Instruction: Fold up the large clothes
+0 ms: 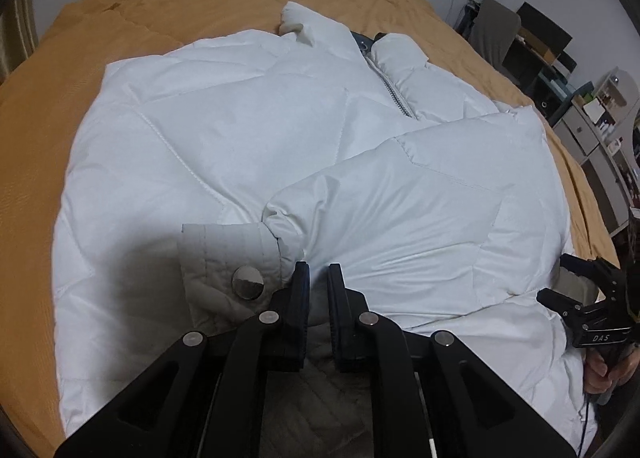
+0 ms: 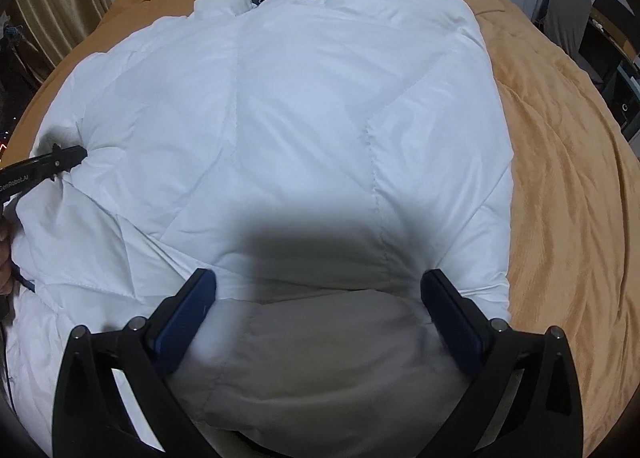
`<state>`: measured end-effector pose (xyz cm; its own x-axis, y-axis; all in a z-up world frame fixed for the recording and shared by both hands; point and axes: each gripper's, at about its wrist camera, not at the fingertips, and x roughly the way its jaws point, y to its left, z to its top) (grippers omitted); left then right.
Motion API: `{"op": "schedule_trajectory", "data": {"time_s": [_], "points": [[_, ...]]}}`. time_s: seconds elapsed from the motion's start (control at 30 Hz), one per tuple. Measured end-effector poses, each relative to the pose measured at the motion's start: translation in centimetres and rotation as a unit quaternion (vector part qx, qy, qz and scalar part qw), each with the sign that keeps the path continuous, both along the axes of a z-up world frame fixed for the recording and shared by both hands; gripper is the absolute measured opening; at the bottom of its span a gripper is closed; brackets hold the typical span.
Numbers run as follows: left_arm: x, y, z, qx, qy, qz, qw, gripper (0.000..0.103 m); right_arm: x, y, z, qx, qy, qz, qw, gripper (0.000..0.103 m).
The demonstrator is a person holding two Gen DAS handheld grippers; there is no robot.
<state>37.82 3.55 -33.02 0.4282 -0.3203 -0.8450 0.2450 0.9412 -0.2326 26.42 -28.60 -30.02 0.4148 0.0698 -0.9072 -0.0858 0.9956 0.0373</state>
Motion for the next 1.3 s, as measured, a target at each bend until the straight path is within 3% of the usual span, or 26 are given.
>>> {"op": "schedule_trajectory", "data": {"time_s": [0.07,0.13,0.2,0.27,0.3,0.4,0.5,0.57,0.63,0.67,0.73,0.8,0.9,1.0,1.07,1.1,1.2,1.3], "points": [[-1.5,-0.2,2.2,-0.003,-0.021,0.022,0.9995,0.008,-0.7,-0.4,1.1,0.007,-0.008,-0.018,1.0,0.103],[-3.7,-1.2,3.7,-0.03,-0.042,-0.001,0.9986,0.008,-1.7,-0.3,2.7,0.03,-0.032,-0.022,0.999,0.103],[-5.6,-2.9,3.0,-0.026,-0.026,-0.038,0.9986,0.01,-2.6,1.0,3.8,0.036,-0.048,-0.007,0.998,0.103],[-6.9,-4.0,0.8,0.013,-0.008,-0.061,0.998,0.011,-3.0,2.5,3.5,0.014,-0.045,0.014,0.999,0.103],[-7.4,-3.7,-0.2,0.014,-0.011,-0.068,0.9975,0.011,-3.0,3.2,2.7,-0.007,-0.034,0.021,0.999,0.103],[-7.1,-0.4,-1.2,-0.068,0.031,-0.036,0.9965,0.01,-3.4,2.5,0.8,-0.018,-0.012,0.021,1.0,0.103],[-6.9,1.3,0.0,-0.101,0.06,-0.011,0.993,0.008,-3.7,0.4,1.6,-0.002,-0.002,-0.003,1.0,0.103],[-7.6,3.3,2.6,-0.118,0.053,0.001,0.9916,0.008,-4.5,-1.7,3.5,0.027,-0.009,-0.027,0.999,0.103],[-8.8,6.3,5.0,-0.141,0.019,-0.003,0.9899,0.009,-6.0,-4.9,5.8,0.057,-0.027,-0.061,0.996,0.103],[-9.6,8.2,5.9,-0.14,0.001,0.004,0.9902,0.009,-6.7,-6.2,6.2,0.058,-0.026,-0.075,0.995,0.103],[-11.7,11.5,6.2,-0.086,-0.013,0.06,0.9944,0.009,-8.3,-9.4,6.3,0.073,-0.012,-0.104,0.992,0.103],[-13.7,11.9,5.6,-0.048,-0.015,0.063,0.9967,0.009,-9.9,-10.5,6.1,0.087,-0.017,-0.123,0.988,0.103],[-15.6,8.7,4.1,-0.025,-0.013,0.01,0.9995,0.009,-10.6,-6.9,6.0,0.079,-0.023,-0.072,0.994,0.103],[-16.9,6.0,-0.9,0.041,0.049,0.0,0.9979,0.011,-11.9,-0.6,4.1,-0.002,0.001,0.011,1.0,0.103],[-18.2,7.4,-1.0,0.008,0.034,0.012,0.9993,0.011,-13.4,1.0,0.9,-0.063,0.041,0.034,0.997,0.103],[-18.4,8.4,-0.9,-0.012,0.049,0.019,0.9986,0.011,-14.3,0.7,-0.3,-0.065,0.058,0.034,0.996,0.103],[-19.2,11.5,-0.3,-0.064,0.087,0.045,0.9931,0.011,-16.8,-1.7,-0.3,-0.03,0.065,0.014,0.997,0.103],[-19.0,14.4,1.7,-0.078,0.096,0.077,0.9894,0.009,-17.3,-3.1,1.0,-0.012,0.076,0.007,0.997,0.103]]}}
